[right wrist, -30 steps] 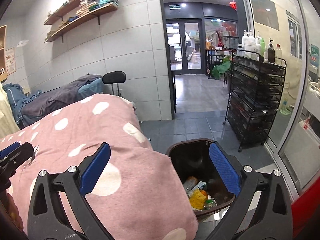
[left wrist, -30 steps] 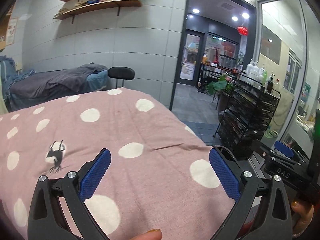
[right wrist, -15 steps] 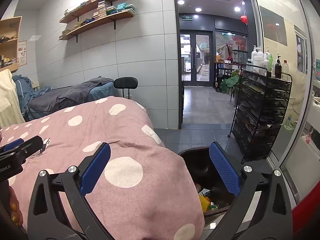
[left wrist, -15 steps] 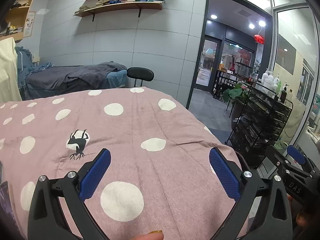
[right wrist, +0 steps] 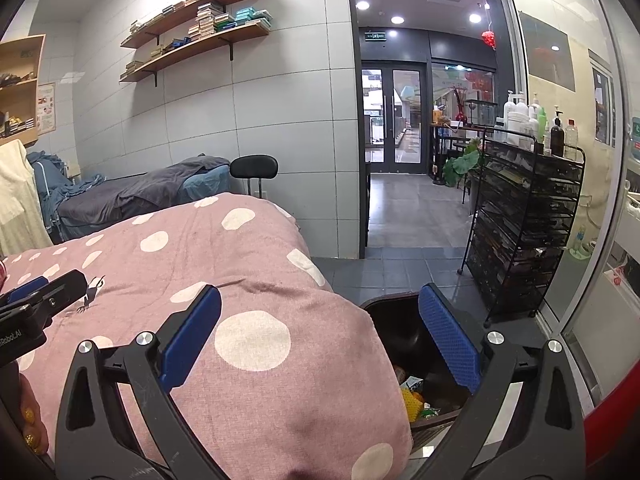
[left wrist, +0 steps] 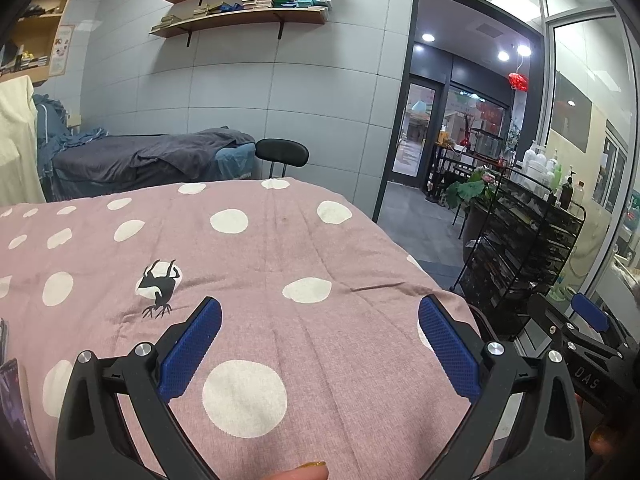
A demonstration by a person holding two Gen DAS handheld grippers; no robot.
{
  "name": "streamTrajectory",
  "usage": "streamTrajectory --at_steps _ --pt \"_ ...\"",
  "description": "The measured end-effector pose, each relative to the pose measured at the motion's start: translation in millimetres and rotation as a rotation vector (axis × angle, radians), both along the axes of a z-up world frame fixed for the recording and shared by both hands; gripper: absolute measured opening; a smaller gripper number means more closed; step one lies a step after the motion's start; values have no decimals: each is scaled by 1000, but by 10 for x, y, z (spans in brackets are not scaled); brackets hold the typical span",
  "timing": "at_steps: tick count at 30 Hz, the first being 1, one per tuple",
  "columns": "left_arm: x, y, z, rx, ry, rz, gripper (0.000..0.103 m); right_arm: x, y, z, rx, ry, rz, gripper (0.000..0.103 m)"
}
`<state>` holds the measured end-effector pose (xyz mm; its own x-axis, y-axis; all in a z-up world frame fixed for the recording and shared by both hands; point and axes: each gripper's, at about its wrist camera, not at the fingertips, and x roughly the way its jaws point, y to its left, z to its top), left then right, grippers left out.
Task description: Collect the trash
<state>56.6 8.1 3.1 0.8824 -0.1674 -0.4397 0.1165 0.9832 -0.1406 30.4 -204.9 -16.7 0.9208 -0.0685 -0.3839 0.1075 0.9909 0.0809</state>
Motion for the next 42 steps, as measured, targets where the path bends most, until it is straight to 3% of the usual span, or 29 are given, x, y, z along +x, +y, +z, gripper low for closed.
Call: streamTrajectory --at_steps 42 --pt "-23 -54 -57 -12 12 -11 97 40 -19 -42 23 16 -14 97"
